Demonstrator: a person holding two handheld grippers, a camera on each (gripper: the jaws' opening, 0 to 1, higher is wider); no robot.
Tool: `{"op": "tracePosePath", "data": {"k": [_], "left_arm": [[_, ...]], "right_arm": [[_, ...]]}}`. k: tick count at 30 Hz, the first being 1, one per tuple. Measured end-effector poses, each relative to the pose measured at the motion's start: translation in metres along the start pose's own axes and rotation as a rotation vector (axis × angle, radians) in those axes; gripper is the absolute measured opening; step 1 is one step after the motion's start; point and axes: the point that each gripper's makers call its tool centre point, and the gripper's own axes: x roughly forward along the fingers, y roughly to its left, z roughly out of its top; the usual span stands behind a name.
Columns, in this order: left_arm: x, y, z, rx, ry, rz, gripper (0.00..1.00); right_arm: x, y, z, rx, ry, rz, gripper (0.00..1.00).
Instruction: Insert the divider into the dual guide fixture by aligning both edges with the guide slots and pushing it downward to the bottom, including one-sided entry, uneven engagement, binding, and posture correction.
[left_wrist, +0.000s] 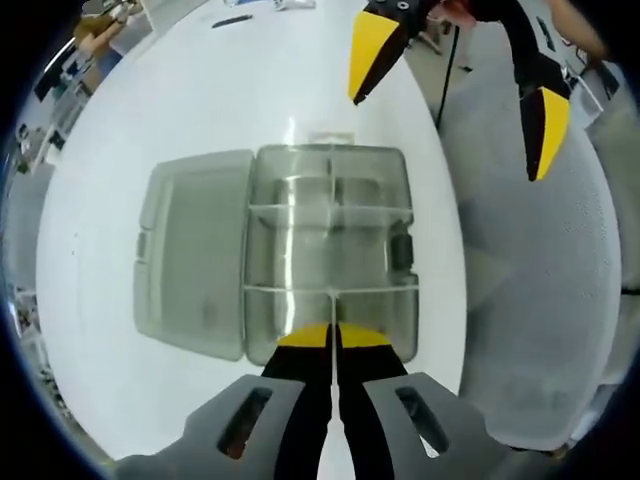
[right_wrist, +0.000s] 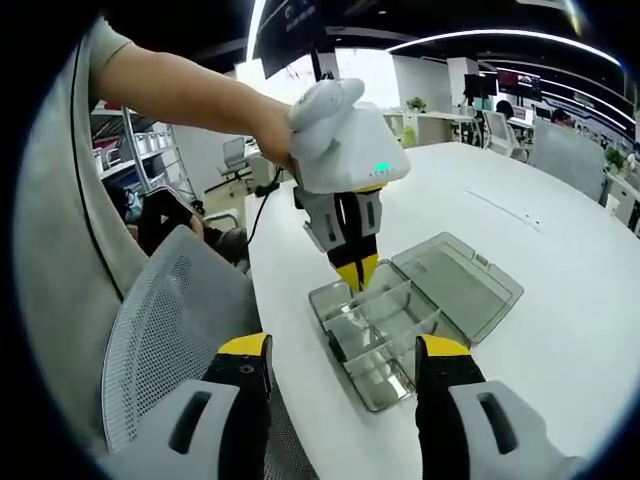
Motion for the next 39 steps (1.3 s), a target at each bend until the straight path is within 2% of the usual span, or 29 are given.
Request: {"op": "tracePosePath", "data": {"k": [39], "left_arm": [[0.0097,0.0011,-0.0028,-0.007,-0.002,0.038,0.00]], "right_arm": [[-0.0058,0.0005,-0.0004,0.000,0.003,-0.007,0.55]]}}
